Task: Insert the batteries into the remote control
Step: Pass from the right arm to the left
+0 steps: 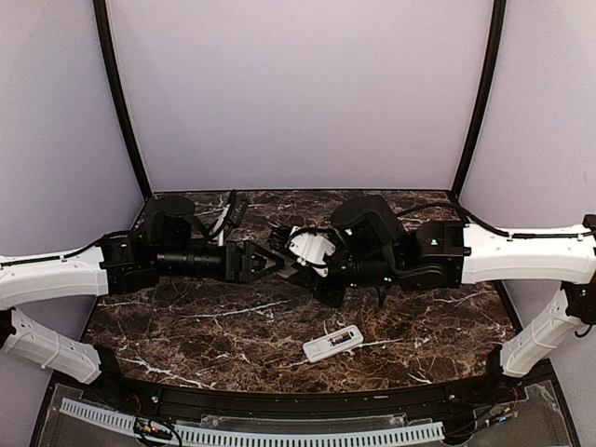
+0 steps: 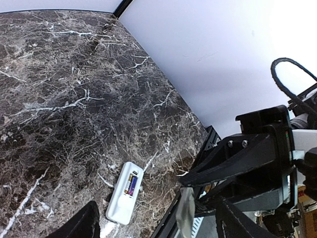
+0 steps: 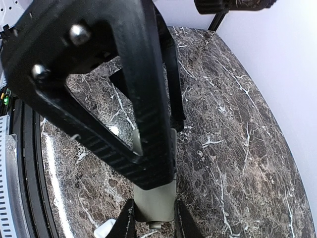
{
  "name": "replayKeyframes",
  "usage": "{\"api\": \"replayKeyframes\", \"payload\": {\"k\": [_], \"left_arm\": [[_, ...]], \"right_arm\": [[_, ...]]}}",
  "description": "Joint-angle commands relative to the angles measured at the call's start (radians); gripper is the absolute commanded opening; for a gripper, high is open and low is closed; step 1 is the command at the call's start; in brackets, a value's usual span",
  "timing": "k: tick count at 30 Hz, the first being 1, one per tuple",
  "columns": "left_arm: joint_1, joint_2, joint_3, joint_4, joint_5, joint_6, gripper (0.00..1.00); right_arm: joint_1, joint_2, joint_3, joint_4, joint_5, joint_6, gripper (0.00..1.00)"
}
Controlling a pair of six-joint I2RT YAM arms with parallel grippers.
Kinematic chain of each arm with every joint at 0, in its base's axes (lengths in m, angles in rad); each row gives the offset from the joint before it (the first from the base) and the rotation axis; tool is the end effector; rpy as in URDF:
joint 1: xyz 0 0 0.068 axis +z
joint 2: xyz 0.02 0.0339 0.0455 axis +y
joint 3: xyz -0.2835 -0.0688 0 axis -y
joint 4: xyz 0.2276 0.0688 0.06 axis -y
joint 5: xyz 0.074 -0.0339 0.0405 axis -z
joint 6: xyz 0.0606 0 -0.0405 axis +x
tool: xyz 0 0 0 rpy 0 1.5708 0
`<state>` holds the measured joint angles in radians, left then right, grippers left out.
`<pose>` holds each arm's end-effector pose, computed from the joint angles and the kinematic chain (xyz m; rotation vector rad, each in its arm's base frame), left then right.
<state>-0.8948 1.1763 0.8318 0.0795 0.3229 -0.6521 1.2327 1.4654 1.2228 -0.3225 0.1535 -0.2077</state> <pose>0.1554 -0.2245 0.3204 0.4994 1.9950 -1.3282 0.1211 0.3164 0.3273 -1.3549 1.6827 0.4375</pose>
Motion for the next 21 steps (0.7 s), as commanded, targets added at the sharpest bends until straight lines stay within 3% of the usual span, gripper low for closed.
{"api": "replayKeyframes", "payload": {"k": [1,13,21], "left_arm": [[0.004,0.003,0.022,-0.008,-0.019,-0.009,0.78],[0.004,0.004,0.028,0.008,0.016,-0.04,0.43],[0.004,0.004,0.009,0.051,0.063,-0.073,0.28]], "right_arm": [[0.017,0.007,0.012,0.038,0.012,-0.015,0.12],[0.021,0.025,0.035,0.055,0.041,-0.039,0.12],[0.021,0.03,0.043,0.069,0.064,-0.044,0.13]]}}
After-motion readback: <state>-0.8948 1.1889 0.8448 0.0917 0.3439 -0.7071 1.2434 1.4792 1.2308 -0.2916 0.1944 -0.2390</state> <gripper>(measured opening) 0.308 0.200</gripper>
